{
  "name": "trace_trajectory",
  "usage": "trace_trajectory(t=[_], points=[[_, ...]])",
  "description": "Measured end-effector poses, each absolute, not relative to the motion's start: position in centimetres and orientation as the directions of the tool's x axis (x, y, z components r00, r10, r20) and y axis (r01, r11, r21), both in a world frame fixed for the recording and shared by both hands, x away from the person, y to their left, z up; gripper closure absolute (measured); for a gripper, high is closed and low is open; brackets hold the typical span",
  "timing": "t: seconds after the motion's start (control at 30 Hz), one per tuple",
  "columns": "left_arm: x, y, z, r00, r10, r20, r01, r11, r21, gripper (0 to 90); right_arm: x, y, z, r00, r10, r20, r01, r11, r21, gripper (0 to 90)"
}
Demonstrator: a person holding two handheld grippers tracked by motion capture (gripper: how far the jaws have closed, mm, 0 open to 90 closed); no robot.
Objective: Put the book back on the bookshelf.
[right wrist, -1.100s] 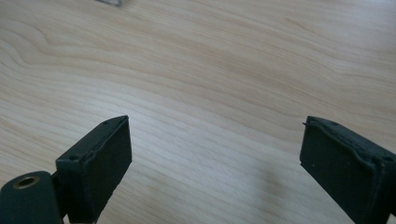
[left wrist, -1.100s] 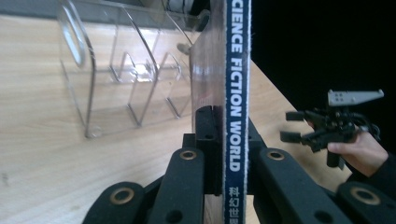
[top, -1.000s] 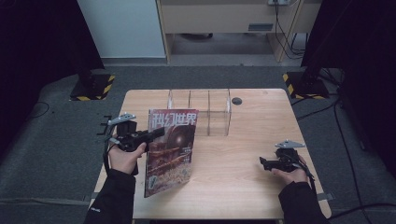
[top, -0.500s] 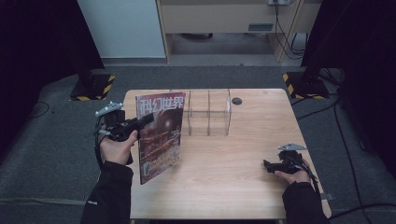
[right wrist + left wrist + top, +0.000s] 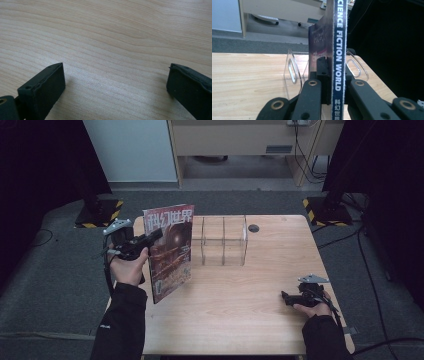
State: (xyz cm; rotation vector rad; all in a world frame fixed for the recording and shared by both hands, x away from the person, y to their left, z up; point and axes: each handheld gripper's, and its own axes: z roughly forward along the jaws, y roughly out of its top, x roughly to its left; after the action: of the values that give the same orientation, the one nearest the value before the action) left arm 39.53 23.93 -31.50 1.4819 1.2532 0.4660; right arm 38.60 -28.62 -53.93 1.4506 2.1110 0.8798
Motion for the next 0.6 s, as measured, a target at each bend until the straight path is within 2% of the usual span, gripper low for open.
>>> trace_trajectory(t=[0.6], points=[[42.3, 22.5, -31.5, 0.327, 0.909, -0.256, 0.402, 0.111, 0.909, 83.7, 38.6, -28.5, -53.9, -0.355, 0.935, 0.007, 0.663, 0.246, 0.707, 2.2]])
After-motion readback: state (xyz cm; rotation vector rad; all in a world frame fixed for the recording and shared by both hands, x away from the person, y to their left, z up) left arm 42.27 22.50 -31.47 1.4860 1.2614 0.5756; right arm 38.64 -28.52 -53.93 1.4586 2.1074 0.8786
